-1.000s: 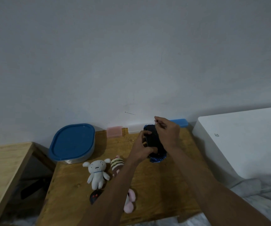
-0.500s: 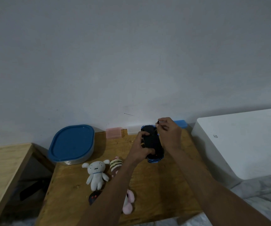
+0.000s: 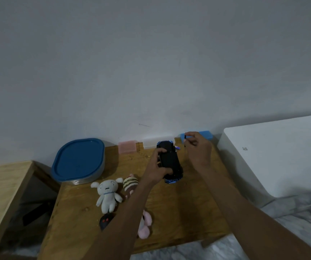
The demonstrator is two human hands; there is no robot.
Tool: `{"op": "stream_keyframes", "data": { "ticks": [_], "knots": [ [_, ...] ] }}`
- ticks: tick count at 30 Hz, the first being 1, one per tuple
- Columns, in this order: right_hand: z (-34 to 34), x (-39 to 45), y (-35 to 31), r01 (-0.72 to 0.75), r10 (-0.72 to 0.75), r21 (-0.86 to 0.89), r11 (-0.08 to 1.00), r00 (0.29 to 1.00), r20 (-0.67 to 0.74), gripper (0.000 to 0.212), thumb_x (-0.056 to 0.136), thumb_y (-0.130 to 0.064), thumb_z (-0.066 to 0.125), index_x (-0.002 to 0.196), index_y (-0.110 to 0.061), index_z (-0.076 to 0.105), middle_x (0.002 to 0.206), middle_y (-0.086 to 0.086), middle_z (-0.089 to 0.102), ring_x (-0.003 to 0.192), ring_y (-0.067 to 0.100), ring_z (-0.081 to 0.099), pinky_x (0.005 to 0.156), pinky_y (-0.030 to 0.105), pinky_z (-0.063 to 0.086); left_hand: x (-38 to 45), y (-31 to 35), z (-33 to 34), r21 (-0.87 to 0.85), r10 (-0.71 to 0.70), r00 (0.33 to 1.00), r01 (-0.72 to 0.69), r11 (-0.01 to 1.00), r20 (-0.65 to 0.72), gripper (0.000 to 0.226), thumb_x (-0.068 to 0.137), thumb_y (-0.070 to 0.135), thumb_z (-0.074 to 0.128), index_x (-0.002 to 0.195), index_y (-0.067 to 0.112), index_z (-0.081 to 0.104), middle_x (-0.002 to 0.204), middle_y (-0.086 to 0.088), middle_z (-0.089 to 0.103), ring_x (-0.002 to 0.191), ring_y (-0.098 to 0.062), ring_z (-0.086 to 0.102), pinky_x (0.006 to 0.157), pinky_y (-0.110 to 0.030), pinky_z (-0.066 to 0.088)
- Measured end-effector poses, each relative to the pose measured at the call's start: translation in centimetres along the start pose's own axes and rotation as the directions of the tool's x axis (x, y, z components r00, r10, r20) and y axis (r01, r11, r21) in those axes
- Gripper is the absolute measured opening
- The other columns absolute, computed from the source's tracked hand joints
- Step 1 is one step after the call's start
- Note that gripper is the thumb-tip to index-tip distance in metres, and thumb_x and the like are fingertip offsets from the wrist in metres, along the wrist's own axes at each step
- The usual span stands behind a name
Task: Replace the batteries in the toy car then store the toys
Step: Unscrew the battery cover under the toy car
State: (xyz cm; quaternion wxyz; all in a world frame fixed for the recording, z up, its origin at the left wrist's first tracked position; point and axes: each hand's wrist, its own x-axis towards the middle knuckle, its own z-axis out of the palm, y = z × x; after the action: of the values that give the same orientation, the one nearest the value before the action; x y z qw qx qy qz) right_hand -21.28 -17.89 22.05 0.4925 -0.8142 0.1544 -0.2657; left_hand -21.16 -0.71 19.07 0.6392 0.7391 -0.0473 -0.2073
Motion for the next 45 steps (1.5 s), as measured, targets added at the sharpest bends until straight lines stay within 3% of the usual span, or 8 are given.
{"op": "stream_keyframes", "data": {
  "ticks": [3, 6, 15, 21, 26, 33, 40, 45],
  "knots": [
    [-0.6, -1.4, 2.9, -0.077, 0.084, -0.102, 0.992, 0.994, 0.066, 0.023, 0.091, -0.008, 0.067, 0.114, -0.011, 0.072, 0.099, 0.001, 0.071, 0.087, 0.01, 0.063, 0.069, 0.005, 0.045, 0.5, -1.0, -0.1, 0.032, 0.0, 1.0, 0.0, 0.999, 0.006, 0.069, 0.074, -0.007, 0.074, 0.125, 0.032, 0.049, 0.132, -0.01, 0.048, 0.114, -0.031, 0.056, 0.082, -0.056, 0.061],
    [-0.7, -3.2, 6.6, -0.119, 0.147, -0.172, 0.978, 0.976, 0.16, 0.023, 0.093, -0.013, 0.068, 0.116, -0.013, 0.071, 0.107, 0.002, 0.072, 0.096, 0.015, 0.065, 0.084, 0.024, 0.052, 0.9, -2.3, 0.1, 0.039, -0.029, 1.0, 0.029, 0.999, 0.006, 0.069, 0.075, -0.008, 0.073, 0.125, 0.031, 0.049, 0.132, -0.012, 0.049, 0.111, -0.03, 0.058, 0.081, -0.054, 0.061],
    [1.7, -7.8, 15.1, -0.26, 0.383, -0.445, 0.857, 0.899, 0.212, 0.022, 0.087, -0.004, 0.068, 0.106, -0.008, 0.077, 0.099, 0.012, 0.076, 0.094, 0.029, 0.072, 0.084, 0.036, 0.058, 1.7, -7.0, 1.4, 0.01, -0.138, 0.99, 0.138, 0.99, 0.009, 0.067, 0.074, -0.005, 0.075, 0.124, 0.033, 0.051, 0.13, -0.009, 0.053, 0.112, -0.031, 0.059, 0.082, -0.056, 0.061],
    [1.9, -8.6, 17.1, -0.169, 0.421, -0.639, 0.751, 0.867, 0.266, 0.03, 0.09, -0.006, 0.06, 0.113, -0.016, 0.076, 0.096, 0.012, 0.075, 0.089, 0.031, 0.071, 0.076, 0.036, 0.06, 1.6, -9.4, 1.6, 0.02, -0.141, 0.99, 0.141, 0.99, -0.003, 0.068, 0.074, -0.007, 0.076, 0.126, 0.028, 0.05, 0.12, 0.0, 0.053, 0.108, -0.023, 0.059, 0.085, -0.052, 0.06],
    [2.4, -7.5, 15.8, -0.231, 0.432, -0.6, 0.766, 0.876, 0.216, 0.018, 0.086, -0.017, 0.065, 0.1, -0.016, 0.077, 0.093, 0.005, 0.075, 0.089, 0.027, 0.071, 0.077, 0.037, 0.06, 1.4, -9.9, 1.2, -0.026, -0.144, 0.99, 0.144, 0.989, 0.006, 0.07, 0.073, -0.008, 0.074, 0.126, 0.031, 0.051, 0.127, -0.01, 0.052, 0.112, -0.031, 0.059, 0.086, -0.056, 0.059],
    [4.5, -3.5, 8.0, -0.209, 0.245, -0.146, 0.967, 0.92, 0.307, 0.017, 0.091, -0.019, 0.071, 0.107, -0.017, 0.075, 0.097, -0.004, 0.073, 0.088, 0.007, 0.066, 0.072, 0.012, 0.047, 1.0, -8.1, 0.0, -0.017, -0.119, 0.993, 0.119, 0.993, -0.011, 0.07, 0.073, -0.006, 0.075, 0.125, 0.034, 0.051, 0.127, -0.012, 0.052, 0.11, -0.032, 0.059, 0.082, -0.057, 0.06],
    [7.6, -3.7, 6.8, -0.113, 0.24, -0.258, 0.96, 0.807, 0.54, 0.02, 0.089, -0.017, 0.074, 0.108, -0.017, 0.075, 0.11, 0.002, 0.074, 0.098, 0.012, 0.065, 0.094, 0.032, 0.054, 0.2, -8.6, -2.4, -0.017, -0.073, 0.995, 0.072, 0.997, -0.065, 0.069, 0.069, -0.002, 0.075, 0.121, 0.038, 0.053, 0.128, -0.013, 0.052, 0.11, -0.034, 0.06, 0.076, -0.055, 0.061],
    [9.1, -4.7, 6.0, -0.161, 0.291, -0.269, 0.95, 0.773, 0.564, 0.015, 0.088, -0.013, 0.074, 0.103, -0.016, 0.074, 0.101, 0.001, 0.069, 0.095, 0.013, 0.062, 0.083, 0.024, 0.049, -0.7, -9.9, -3.7, -0.026, -0.076, 0.994, 0.074, 0.997, -0.08, 0.072, 0.07, -0.008, 0.072, 0.122, 0.037, 0.053, 0.127, -0.014, 0.053, 0.107, -0.032, 0.061, 0.073, -0.045, 0.061]
  ]
}}
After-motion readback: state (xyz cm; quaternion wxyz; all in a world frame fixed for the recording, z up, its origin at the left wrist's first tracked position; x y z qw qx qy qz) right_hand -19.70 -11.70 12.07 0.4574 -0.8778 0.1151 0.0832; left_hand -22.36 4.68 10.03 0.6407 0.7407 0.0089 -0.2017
